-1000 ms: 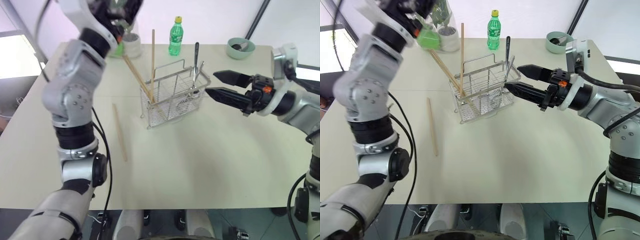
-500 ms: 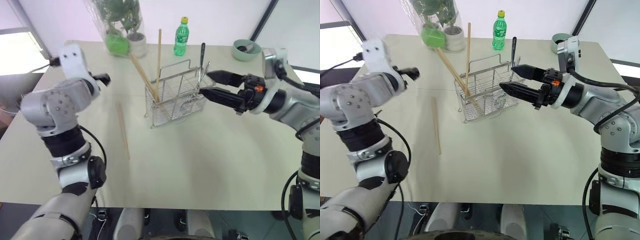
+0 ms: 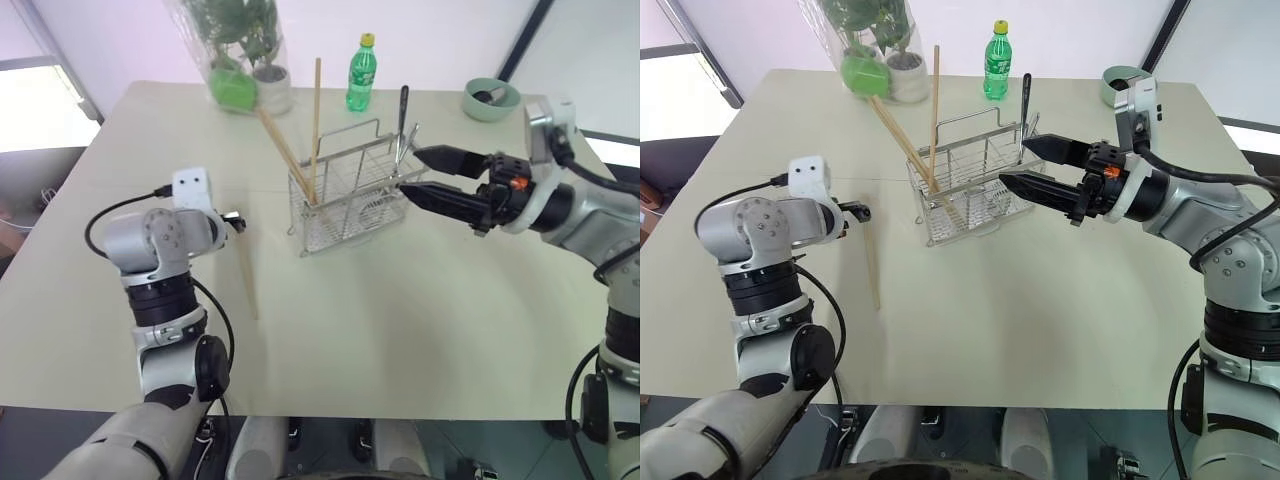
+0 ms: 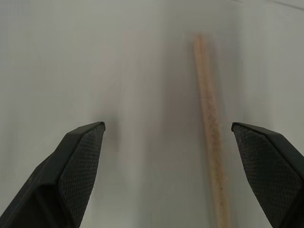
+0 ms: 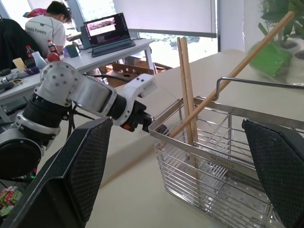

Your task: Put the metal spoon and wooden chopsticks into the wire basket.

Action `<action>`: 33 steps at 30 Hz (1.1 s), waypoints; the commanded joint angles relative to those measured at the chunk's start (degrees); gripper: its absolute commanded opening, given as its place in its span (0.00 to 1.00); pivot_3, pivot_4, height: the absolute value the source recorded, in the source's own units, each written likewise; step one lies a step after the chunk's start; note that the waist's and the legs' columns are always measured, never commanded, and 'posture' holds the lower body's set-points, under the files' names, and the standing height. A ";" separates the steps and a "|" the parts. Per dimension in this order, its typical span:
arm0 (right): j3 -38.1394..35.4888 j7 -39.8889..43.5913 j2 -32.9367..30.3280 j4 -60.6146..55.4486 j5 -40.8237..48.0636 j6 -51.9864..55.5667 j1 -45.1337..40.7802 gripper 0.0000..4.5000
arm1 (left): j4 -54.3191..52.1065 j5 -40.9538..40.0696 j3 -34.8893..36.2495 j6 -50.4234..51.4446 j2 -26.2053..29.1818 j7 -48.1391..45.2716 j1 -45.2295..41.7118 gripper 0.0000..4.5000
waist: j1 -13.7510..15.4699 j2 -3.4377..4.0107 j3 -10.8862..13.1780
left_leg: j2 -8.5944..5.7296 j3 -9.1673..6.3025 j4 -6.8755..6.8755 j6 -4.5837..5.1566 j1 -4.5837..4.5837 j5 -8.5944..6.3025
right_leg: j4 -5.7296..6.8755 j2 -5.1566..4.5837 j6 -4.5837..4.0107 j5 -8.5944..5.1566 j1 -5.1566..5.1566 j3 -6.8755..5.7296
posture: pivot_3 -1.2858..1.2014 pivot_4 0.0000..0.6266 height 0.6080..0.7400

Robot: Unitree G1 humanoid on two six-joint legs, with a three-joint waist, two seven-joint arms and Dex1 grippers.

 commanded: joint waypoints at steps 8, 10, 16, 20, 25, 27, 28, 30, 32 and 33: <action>-3.26 -1.49 -0.74 -3.43 1.82 -0.01 0.76 1.00 | 8.05 2.20 -3.99 -6.64 -0.38 -5.97 0.28 0.88 | 0.07 0.27 -0.17 | 0.00 -0.01 -0.02 0.00 0.06 0.00 | -0.02 -0.06 -0.14 -0.07 0.04 0.00 | 0.52 0.24 0.58; -3.37 -1.64 -0.88 -3.50 1.88 -0.02 0.81 1.00 | 8.59 2.41 -3.37 -7.82 -0.49 -6.29 0.26 0.72 | 0.07 0.33 -0.21 | 0.00 0.00 -0.03 0.00 0.06 0.00 | -0.02 -0.06 -0.14 -0.07 0.06 0.00 | 0.52 0.24 0.58; -3.63 -1.01 -1.78 -3.50 1.56 0.01 1.14 1.00 | 8.74 3.34 -1.98 -8.76 -0.72 -6.11 -0.14 0.04 | 0.30 0.33 -0.21 | -0.01 0.00 -0.01 0.02 0.06 -0.01 | -0.04 -0.09 -0.13 -0.06 0.06 0.00 | 0.52 0.24 0.58; -3.35 -0.19 -2.64 -3.37 1.23 -0.21 1.27 1.00 | 8.43 4.24 0.03 -11.92 -0.57 -5.27 -0.21 0.01 | 0.30 0.33 -0.20 | -0.01 0.00 -0.02 0.02 0.06 -0.01 | -0.04 -0.09 -0.13 -0.06 0.08 -0.01 | 0.52 0.24 0.58; -3.62 0.57 -3.32 -3.23 1.17 -0.24 1.76 1.00 | 9.33 3.16 5.14 -30.78 2.49 -6.07 -3.53 0.01 | -0.10 0.23 -0.14 | 0.00 -0.01 -0.02 0.02 0.00 -0.01 | -0.05 -0.09 -0.12 -0.05 0.03 -0.02 | 0.52 0.24 0.58; -3.76 0.71 -3.50 -3.12 1.10 -0.18 1.92 1.00 | 9.72 0.01 9.24 -38.03 3.03 -7.01 -6.03 0.01 | -0.20 0.13 -0.07 | 0.02 0.00 -0.04 0.02 -0.07 -0.01 | -0.05 -0.08 -0.08 -0.03 -0.06 -0.02 | 0.52 0.24 0.58; -3.82 0.68 -3.55 -3.10 1.12 -0.12 2.01 1.00 | 9.59 -3.06 12.09 -41.29 3.40 -8.27 -8.28 0.01 | -0.23 0.10 -0.06 | 0.05 0.00 -0.04 0.02 -0.14 -0.01 | -0.05 -0.07 -0.08 -0.03 -0.13 -0.02 | 0.52 0.24 0.58; -3.93 0.50 -3.59 -3.15 1.29 0.07 2.14 1.00 | 8.61 -9.14 16.36 -46.41 4.73 -11.69 -12.70 0.01 | -0.21 0.05 -0.02 | 0.06 0.00 -0.03 0.02 -0.21 -0.01 | -0.07 -0.07 -0.01 0.01 -0.17 -0.06 | 0.52 0.24 0.58; -3.95 0.40 -3.59 -3.16 1.37 0.16 2.18 1.00 | 7.91 -12.98 17.83 -49.08 6.26 -14.15 -15.81 0.01 | -0.18 0.04 -0.02 | 0.06 0.00 -0.03 0.04 -0.27 -0.02 | -0.14 -0.08 0.00 0.02 -0.18 -0.09 | 0.52 0.24 0.58; -3.95 0.37 -3.56 -3.09 1.36 0.20 2.16 1.00 | 7.66 -15.03 18.24 -49.70 6.69 -15.02 -17.20 0.01 | -0.17 0.05 -0.02 | 0.05 0.01 -0.03 0.06 -0.28 -0.04 | -0.19 -0.08 0.00 0.02 -0.17 -0.10 | 0.52 0.24 0.58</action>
